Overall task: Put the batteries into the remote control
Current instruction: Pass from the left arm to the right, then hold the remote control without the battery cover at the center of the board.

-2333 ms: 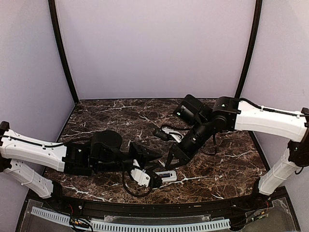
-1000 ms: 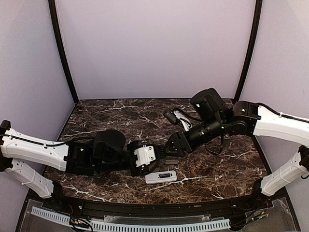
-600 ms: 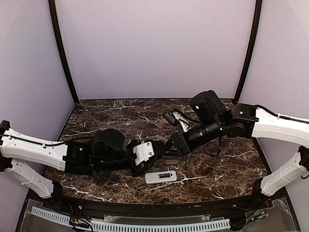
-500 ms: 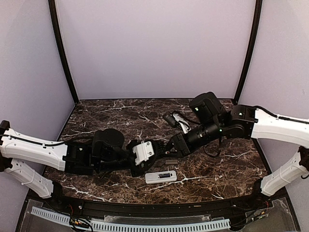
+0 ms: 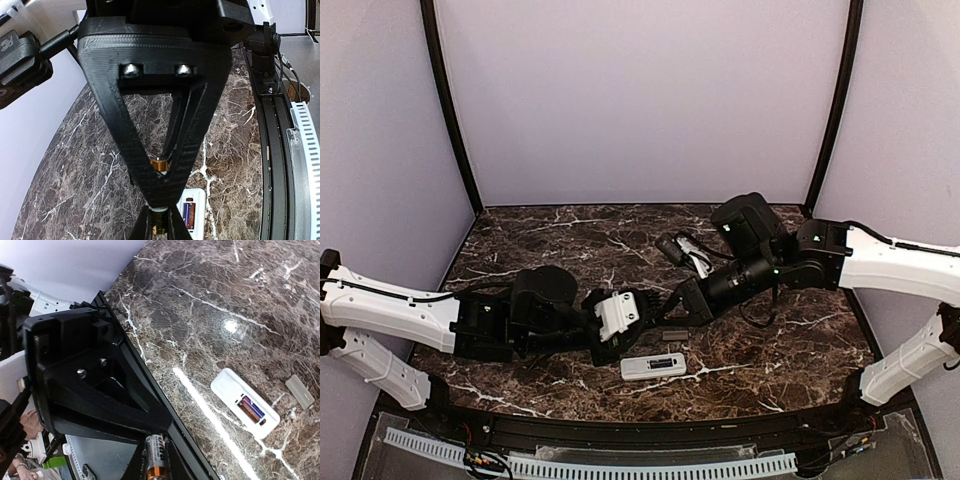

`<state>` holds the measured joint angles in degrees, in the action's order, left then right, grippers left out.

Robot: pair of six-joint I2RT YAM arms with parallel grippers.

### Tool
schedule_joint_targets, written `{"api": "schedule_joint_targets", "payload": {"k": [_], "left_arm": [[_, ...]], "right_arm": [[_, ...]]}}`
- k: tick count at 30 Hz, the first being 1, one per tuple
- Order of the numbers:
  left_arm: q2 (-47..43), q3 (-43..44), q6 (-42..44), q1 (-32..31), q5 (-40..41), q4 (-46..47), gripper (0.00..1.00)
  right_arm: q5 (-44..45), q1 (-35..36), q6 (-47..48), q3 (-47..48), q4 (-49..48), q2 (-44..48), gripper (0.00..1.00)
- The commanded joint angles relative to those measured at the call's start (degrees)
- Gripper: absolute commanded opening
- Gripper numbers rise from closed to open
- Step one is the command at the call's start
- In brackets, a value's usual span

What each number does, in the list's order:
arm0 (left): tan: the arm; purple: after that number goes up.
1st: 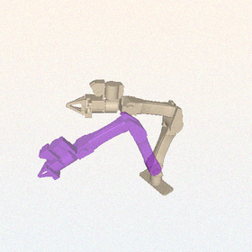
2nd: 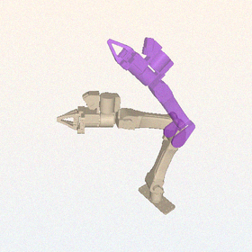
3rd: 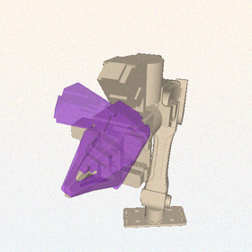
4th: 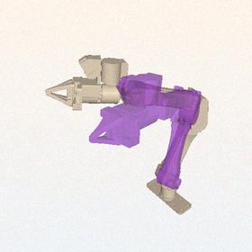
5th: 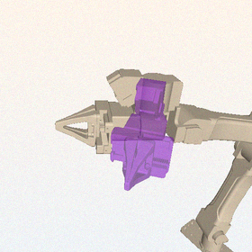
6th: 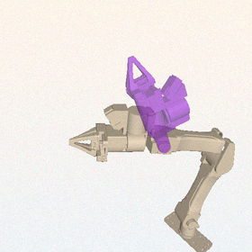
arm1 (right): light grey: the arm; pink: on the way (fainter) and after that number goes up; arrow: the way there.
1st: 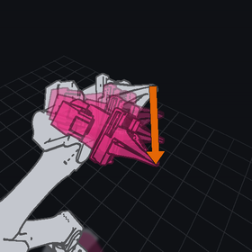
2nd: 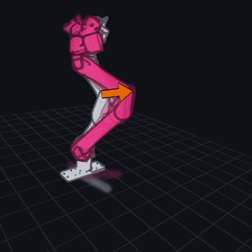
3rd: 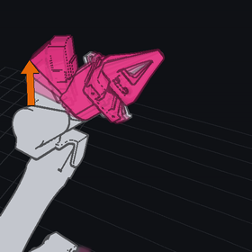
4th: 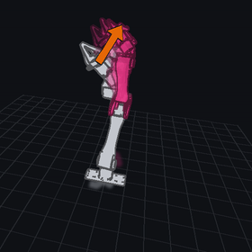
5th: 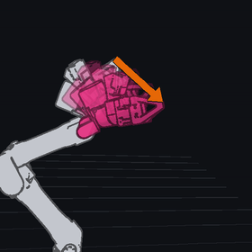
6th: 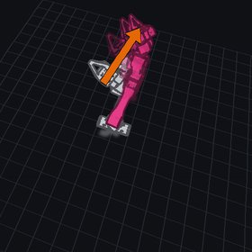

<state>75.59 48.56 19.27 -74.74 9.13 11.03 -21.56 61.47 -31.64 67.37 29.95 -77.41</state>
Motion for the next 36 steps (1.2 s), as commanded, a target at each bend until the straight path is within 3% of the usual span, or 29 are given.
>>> {"api": "schedule_joint_targets", "payload": {"k": [1, 5, 7, 8, 11, 14, 22, 36], "left_arm": [[-1.7, 0.3, -0.2, 0.2, -0.7, 0.8, 0.0], [-1.5, 0.4, -1.1, 0.5, -0.4, 0.1, 0.0], [-1.2, 1.0, -3.3, 1.1, -0.1, -2.3, 0.36], [-1.1, 1.0, -3.9, 1.5, -0.6, -5.0, 0.64], [-0.3, -0.1, -5.7, 2.2, -3.5, -9.8, 0.86], [1.3, -2.4, -7.3, 2.7, -5.4, -14.0, 0.9], [9.9, -7.7, -9.3, 6.8, -8.7, -5.3, 0.94], [20.6, -9.2, -11.4, 9.9, -13.0, 3.7, 0.88]], "right_arm": [[-0.8, -0.1, 0.3, -0.6, -1.5, -0.4, 0.0], [-1.3, -0.5, -0.8, -1.3, -1.1, 0.0, 0.0], [-1.5, -1.8, -2.3, -2.7, -0.7, 0.2, 0.0], [-1.8, -2.7, -3.0, -3.9, -0.5, 0.2, 0.0], [-3.8, -5.0, -4.6, -8.2, -2.0, -0.4, 0.0], [-6.2, -5.5, -4.9, -11.6, -6.0, -2.7, 0.0], [-9.7, -6.4, -3.4, -13.4, -12.7, -11.2, 0.0], [-12.0, -9.2, -3.4, -16.0, -19.6, -19.4, 0.0]]}}
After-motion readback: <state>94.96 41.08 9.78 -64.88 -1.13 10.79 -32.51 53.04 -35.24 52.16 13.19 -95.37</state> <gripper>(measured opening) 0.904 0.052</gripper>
